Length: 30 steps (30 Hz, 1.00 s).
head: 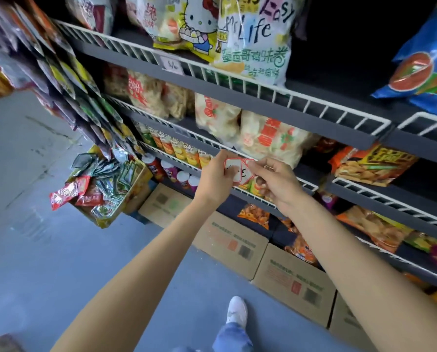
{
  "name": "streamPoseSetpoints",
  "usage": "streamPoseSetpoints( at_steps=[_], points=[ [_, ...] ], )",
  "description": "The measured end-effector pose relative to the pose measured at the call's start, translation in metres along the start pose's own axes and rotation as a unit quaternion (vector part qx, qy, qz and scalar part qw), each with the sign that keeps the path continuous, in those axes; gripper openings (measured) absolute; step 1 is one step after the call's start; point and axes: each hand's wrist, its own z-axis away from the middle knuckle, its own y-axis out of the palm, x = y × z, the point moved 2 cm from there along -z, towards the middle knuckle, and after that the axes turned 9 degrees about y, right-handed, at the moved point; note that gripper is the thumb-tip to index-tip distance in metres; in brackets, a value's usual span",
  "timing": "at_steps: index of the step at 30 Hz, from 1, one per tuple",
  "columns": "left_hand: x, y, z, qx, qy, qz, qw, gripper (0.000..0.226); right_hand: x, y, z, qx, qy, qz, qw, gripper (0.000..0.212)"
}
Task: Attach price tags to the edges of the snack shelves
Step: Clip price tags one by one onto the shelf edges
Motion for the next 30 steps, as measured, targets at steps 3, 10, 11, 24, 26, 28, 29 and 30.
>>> streamPoseSetpoints(
  at_steps=[3, 10, 11, 24, 26, 28, 29, 30],
  points=[
    [0.017, -0.021, -0.018, 0.005, -0.008, -0.009, 1.000, 0.024, 0.008, 0.027, -0.017, 0.002, 0.010, -0.006, 1.000, 0.021],
    [0.075, -0.074, -0.059, 0.005, -0.033, -0.058, 0.998, 0.029, 0.013, 0.096, -0.056, -0.041, 0.029, -0.024, 0.998, 0.019],
    [0.087, -0.083, -0.065, -0.004, -0.049, -0.056, 0.997, 0.031, 0.011, 0.105, -0.063, -0.056, 0.029, -0.029, 0.998, 0.019],
    [0.215, -0.109, -0.149, 0.084, -0.055, 0.001, 0.995, 0.041, -0.013, 0.162, -0.167, -0.199, -0.070, 0.204, 0.956, 0.013],
    [0.224, -0.103, -0.162, 0.101, -0.054, 0.012, 0.993, 0.049, -0.013, 0.163, -0.181, -0.222, -0.105, 0.285, 0.927, 0.008],
    [0.232, -0.098, -0.175, 0.099, -0.059, 0.041, 0.992, 0.057, -0.013, 0.165, -0.192, -0.235, -0.138, 0.327, 0.905, 0.010],
    [0.235, -0.097, -0.180, 0.096, -0.060, 0.051, 0.992, 0.060, -0.012, 0.167, -0.195, -0.238, -0.152, 0.336, 0.899, 0.013],
    [0.238, -0.096, -0.185, 0.090, -0.059, 0.053, 0.993, 0.061, -0.012, 0.169, -0.198, -0.243, -0.163, 0.344, 0.892, 0.015]
  ],
)
